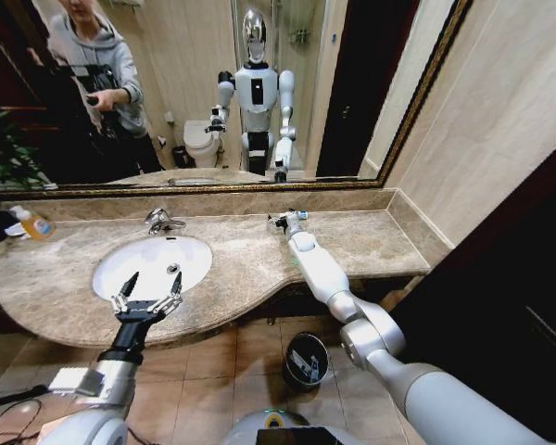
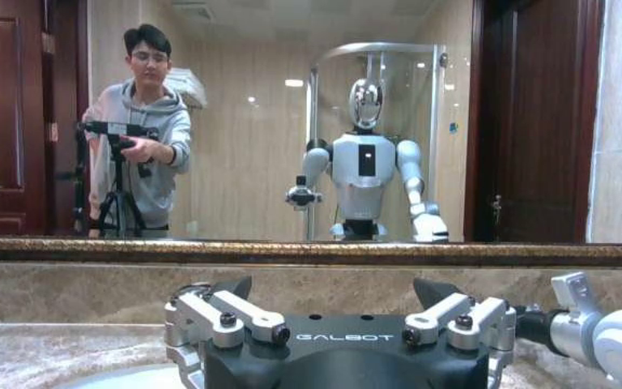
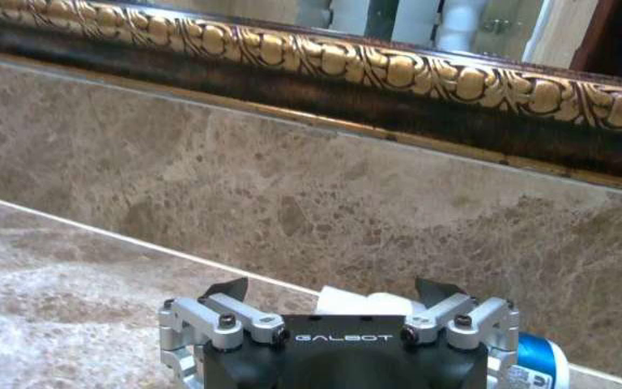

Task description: Pick up the trash from the sink and place it in the trash bin.

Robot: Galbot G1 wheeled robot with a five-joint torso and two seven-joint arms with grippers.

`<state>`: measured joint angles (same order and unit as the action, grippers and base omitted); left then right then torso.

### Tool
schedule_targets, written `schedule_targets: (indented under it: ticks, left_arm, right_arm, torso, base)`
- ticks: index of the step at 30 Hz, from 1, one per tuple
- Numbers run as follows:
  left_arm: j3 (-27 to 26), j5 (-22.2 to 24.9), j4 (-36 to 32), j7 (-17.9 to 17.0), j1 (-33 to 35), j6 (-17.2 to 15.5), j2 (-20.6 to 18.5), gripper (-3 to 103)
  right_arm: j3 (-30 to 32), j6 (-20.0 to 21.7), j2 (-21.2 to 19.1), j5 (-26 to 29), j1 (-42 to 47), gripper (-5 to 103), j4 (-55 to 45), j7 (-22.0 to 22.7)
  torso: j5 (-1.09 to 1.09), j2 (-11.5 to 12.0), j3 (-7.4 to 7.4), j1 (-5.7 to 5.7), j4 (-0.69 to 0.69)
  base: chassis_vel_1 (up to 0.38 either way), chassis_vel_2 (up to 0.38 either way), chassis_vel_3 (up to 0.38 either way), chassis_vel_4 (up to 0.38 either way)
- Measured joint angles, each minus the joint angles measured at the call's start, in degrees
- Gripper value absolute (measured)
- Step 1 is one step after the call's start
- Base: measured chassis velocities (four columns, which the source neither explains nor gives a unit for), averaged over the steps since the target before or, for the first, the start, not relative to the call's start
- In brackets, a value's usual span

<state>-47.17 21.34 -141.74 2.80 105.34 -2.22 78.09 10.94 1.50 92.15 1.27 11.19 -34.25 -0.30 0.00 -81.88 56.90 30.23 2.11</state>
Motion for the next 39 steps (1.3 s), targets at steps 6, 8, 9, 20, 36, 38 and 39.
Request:
schedule_targets:
  ticks: [6,8,9,20,36,38,39]
  left_arm:
    - [0.0,0.0,0.0,0.0,0.0,0.0,0.0,100]
    - [0.0,0.0,0.0,0.0,0.0,0.0,0.0,100]
    - [0.0,0.0,0.0,0.0,0.0,0.0,0.0,100]
    - [0.0,0.0,0.0,0.0,0.0,0.0,0.0,100]
    - [0.0,0.0,0.0,0.0,0.0,0.0,0.0,100]
    - [0.0,0.0,0.0,0.0,0.0,0.0,0.0,100]
    - [0.0,0.0,0.0,0.0,0.0,0.0,0.0,100]
  right_arm:
    - [-0.3,1.8,0.1,0.6,-0.2,96,-0.2,-0.5]
    - [-0.4,2.3,0.1,0.6,-0.1,86,-0.4,-0.6]
    - [-0.4,2.4,0.1,0.5,-0.1,86,-0.5,-0.7]
    - [-0.2,3.6,-0.9,-0.6,0.9,47,-1.8,-0.8]
    - [-0.5,7.3,-7.4,1.4,13.2,0,-18.4,-2.4]
    - [-0.6,8.3,-8.6,1.5,15.7,0,-22.9,-2.6]
    - [-0.8,9.1,-9.3,2.1,17.6,0,-26.9,-2.7]
  torso:
    - [0.0,0.0,0.0,0.0,0.0]
    - [0.0,0.0,-0.01,-0.01,0.0]
    - [0.0,0.0,-0.01,-0.01,0.0]
    - [-0.01,0.0,-0.02,-0.01,-0.01]
    - [0.0,0.0,0.03,0.01,-0.02]
    - [-0.04,0.0,0.03,0.02,0.01]
    - [0.09,0.0,0.04,0.03,-0.02]
  base:
    - [0.0,0.0,0.0,0.0]
    - [0.0,0.0,0.0,0.0]
    - [0.0,0.0,0.0,0.0]
    - [0.0,0.0,0.0,0.0]
    - [-0.005,0.001,-0.007,-0.001]
    - [0.0,0.0,0.0,0.0]
    - [0.0,0.0,0.0,0.0]
